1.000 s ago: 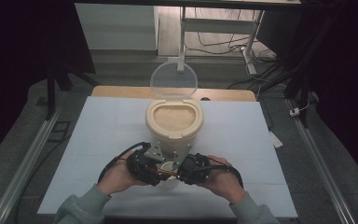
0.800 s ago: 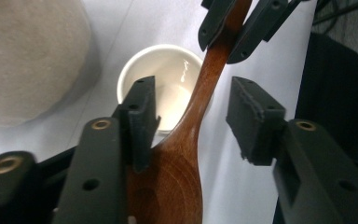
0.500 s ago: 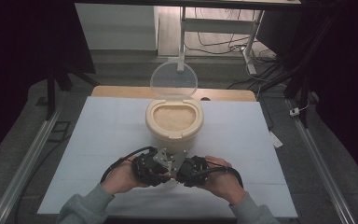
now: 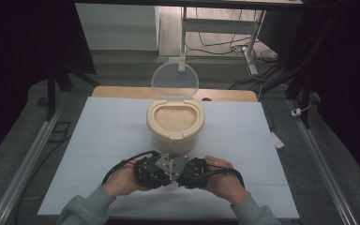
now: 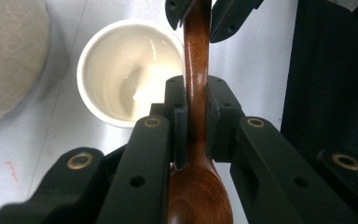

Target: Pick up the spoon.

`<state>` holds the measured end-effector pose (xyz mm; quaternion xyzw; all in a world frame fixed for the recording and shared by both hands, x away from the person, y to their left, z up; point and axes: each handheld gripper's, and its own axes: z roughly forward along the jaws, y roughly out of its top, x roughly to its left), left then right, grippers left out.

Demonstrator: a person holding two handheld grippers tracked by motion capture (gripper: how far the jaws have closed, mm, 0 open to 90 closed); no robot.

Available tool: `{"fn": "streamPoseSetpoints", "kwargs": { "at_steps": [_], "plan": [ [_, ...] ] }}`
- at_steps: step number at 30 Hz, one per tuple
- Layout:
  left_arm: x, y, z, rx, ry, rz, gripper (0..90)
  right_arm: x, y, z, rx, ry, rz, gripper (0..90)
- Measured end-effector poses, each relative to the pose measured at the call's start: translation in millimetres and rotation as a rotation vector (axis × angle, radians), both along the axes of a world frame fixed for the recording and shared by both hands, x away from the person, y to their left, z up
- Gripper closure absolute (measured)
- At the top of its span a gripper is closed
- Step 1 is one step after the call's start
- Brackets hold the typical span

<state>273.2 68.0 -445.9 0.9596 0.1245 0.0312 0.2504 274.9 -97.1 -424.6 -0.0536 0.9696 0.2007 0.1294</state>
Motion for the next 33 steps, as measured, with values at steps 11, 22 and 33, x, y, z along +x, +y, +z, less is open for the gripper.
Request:
{"fn": "streamPoseSetpoints", "kwargs": {
  "at_steps": [11, 22, 33],
  "plan": [
    [3.5, 15.8, 10.4, -0.052, -0.070, 0.087, 80.7, 14.0, -34.3, 21.4, 0.404, 0.060, -0.256, 53.2],
    [4.1, 30.7, 20.7, -0.143, -0.138, 0.168, 80.6, 22.8, -63.4, 14.6, 0.657, 0.173, -0.427, 45.9],
    [2.1, 31.9, 22.8, -0.190, -0.177, 0.202, 80.6, 25.8, -69.2, -2.8, 0.774, 0.239, -0.498, 40.1]
  ]
}}
